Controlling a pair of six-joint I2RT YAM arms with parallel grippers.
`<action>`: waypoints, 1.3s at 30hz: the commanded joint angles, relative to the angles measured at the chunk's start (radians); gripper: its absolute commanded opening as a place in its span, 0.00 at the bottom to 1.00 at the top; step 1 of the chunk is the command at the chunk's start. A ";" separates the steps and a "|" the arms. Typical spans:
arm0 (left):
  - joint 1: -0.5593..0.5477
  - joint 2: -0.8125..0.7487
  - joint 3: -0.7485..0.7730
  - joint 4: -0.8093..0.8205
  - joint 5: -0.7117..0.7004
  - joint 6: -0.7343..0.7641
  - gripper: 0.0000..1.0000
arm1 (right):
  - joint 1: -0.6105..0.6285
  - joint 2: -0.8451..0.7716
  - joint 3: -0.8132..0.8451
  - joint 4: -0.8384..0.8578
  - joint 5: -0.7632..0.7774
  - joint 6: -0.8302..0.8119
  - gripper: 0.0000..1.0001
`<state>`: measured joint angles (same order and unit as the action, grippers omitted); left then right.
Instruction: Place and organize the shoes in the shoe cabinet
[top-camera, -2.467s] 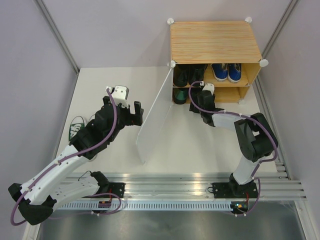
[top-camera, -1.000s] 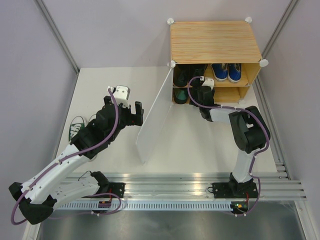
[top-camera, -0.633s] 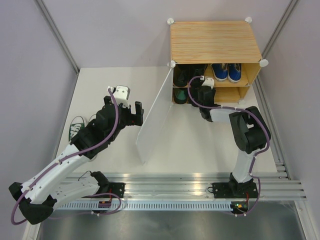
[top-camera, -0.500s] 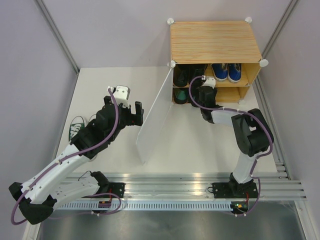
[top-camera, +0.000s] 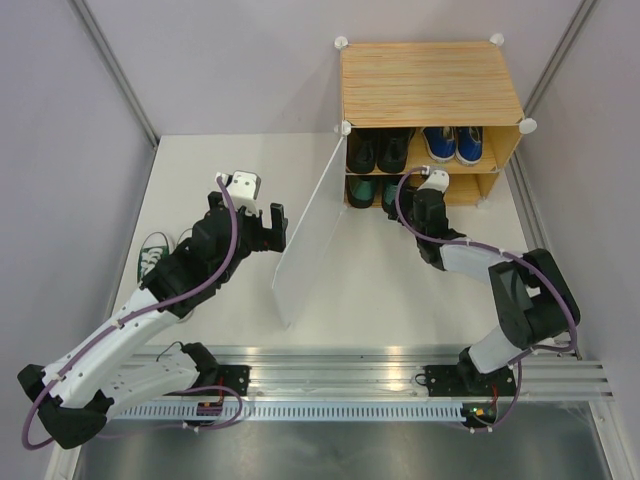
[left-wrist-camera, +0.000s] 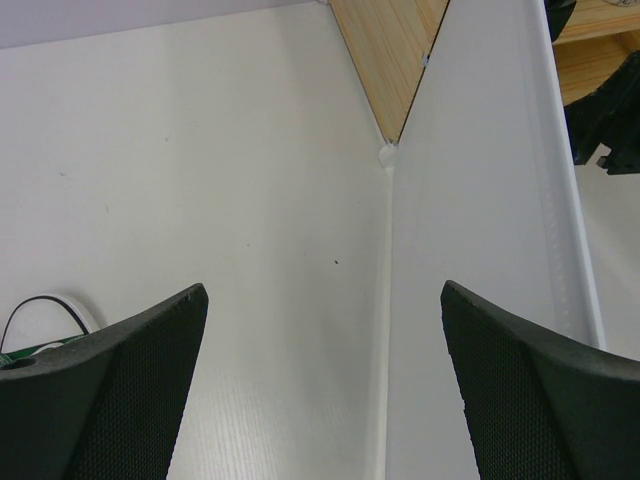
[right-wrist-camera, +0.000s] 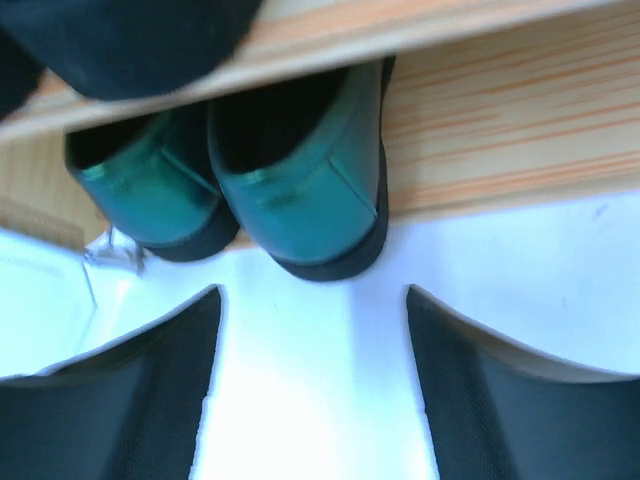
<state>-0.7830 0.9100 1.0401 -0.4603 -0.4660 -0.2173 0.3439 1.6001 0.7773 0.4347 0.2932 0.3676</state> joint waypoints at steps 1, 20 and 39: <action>-0.005 -0.002 -0.006 0.041 0.012 0.030 0.99 | 0.000 -0.058 -0.064 0.032 -0.032 0.063 0.66; -0.005 0.009 -0.006 0.041 0.026 0.036 1.00 | 0.007 0.241 0.132 0.088 0.012 0.034 0.16; -0.005 0.020 -0.009 0.045 0.015 0.044 1.00 | -0.016 0.281 0.139 0.137 -0.039 0.037 0.10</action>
<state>-0.7830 0.9283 1.0397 -0.4561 -0.4595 -0.2066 0.3382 1.9141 0.9455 0.5018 0.2672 0.3965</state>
